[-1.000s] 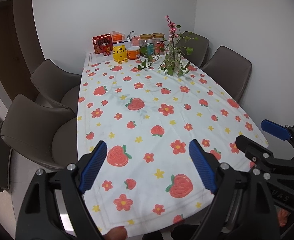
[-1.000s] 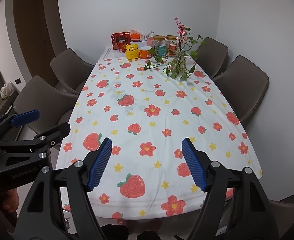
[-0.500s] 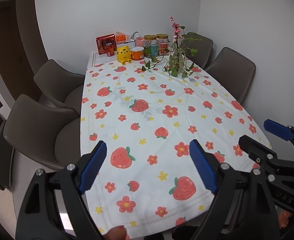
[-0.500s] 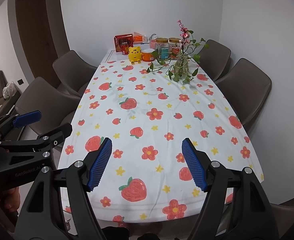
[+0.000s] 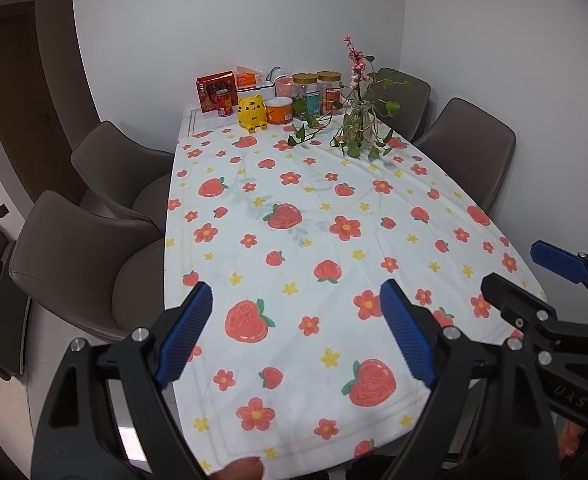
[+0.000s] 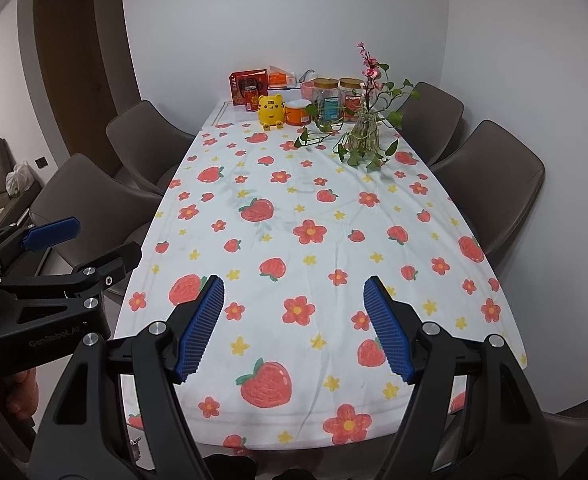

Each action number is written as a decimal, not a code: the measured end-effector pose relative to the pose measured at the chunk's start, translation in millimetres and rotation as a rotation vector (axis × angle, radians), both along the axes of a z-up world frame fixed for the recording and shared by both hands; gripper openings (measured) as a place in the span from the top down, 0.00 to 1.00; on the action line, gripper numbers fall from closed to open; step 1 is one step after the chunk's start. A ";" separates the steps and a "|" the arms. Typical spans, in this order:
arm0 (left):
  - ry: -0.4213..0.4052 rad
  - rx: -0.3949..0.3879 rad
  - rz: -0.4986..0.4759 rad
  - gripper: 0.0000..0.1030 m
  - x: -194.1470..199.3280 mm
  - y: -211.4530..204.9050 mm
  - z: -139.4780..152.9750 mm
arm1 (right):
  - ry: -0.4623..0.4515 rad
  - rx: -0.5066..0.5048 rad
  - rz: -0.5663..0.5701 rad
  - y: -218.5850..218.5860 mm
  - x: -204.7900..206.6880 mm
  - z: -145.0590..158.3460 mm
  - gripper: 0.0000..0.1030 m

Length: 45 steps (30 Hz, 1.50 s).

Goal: Collect trash

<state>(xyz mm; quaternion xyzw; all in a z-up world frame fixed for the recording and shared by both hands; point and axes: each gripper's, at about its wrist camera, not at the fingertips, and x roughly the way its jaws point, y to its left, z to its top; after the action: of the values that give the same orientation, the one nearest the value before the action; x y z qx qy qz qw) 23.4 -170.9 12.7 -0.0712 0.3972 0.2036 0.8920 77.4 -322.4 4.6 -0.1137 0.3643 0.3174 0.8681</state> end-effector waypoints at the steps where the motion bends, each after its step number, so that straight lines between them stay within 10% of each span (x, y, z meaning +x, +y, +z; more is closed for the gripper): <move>1: 0.001 0.002 0.001 0.17 0.3 -1.4 -0.1 | 0.000 -0.001 0.000 0.0 0.0 0.0 0.32; 45: -0.013 -0.027 0.005 0.17 12.4 -1.3 5.5 | 0.001 0.000 -0.001 0.5 2.9 0.4 0.32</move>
<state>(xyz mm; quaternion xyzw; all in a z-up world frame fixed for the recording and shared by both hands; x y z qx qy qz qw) 35.8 -172.3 18.2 -0.0854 0.3941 0.2000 0.8930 80.3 -321.9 5.0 -0.1136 0.3649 0.3171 0.8680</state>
